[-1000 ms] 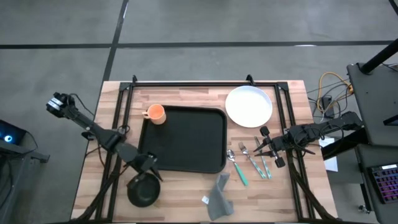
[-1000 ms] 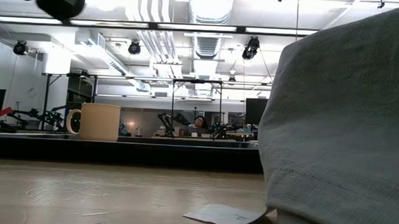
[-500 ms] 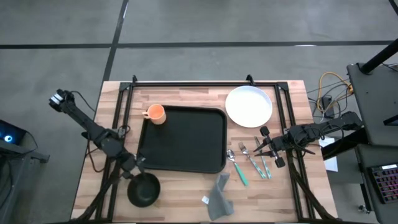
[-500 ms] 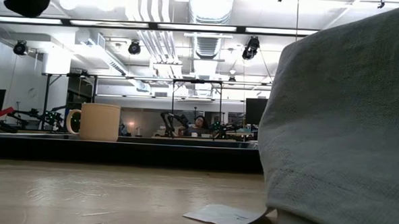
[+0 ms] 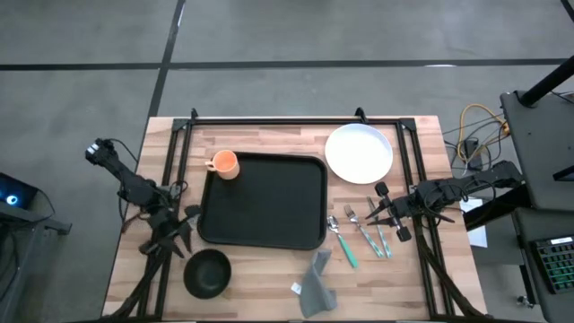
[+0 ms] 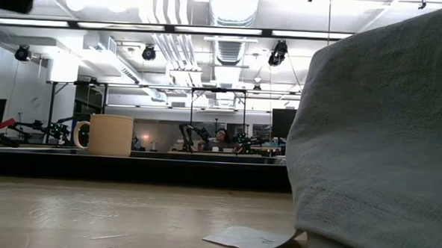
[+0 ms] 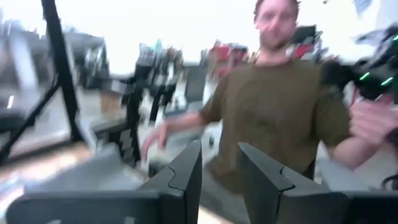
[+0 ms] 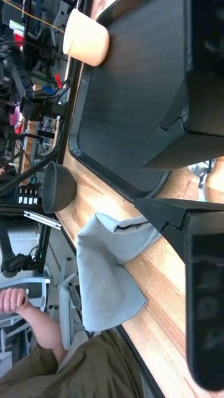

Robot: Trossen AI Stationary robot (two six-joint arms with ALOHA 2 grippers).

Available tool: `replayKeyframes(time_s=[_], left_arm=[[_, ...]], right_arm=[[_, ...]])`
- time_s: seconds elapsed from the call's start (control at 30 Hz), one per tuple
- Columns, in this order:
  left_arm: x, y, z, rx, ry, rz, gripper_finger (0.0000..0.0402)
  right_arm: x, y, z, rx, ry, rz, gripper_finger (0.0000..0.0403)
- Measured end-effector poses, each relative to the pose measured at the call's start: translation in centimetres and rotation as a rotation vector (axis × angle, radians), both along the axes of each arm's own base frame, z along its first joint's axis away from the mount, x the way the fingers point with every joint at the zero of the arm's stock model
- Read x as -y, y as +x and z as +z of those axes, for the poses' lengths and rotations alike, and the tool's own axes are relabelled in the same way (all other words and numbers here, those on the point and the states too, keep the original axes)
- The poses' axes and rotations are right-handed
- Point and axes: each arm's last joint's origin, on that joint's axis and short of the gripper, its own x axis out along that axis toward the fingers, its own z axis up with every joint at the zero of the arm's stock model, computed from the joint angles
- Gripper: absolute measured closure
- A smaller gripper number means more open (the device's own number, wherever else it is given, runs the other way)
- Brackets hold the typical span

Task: Set up tray
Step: Put the white plate on the black serving tray to the bottom of the orange cup

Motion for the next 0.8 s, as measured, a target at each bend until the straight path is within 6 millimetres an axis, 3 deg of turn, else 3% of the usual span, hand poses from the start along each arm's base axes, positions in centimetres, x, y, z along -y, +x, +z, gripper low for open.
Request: replayKeyframes(time_s=[0.23, 0.37, 0.8], left_arm=[[-0.7, -1.1, -0.6, 0.07, -0.04, -0.039, 0.0321], [-0.8, -1.2, -1.7, 0.018, -0.006, -0.042, 0.0321], [-0.8, -1.0, -2.5, -0.032, 0.03, -0.01, 0.0321]], right_arm=[[0.0, 0.0, 0.0, 0.0, 0.0, 0.0, 0.0335], [0.0, 0.0, 0.0, 0.0, 0.0, 0.001, 0.0335], [0.0, 0.0, 0.0, 0.0, 0.0, 0.0, 0.0335]])
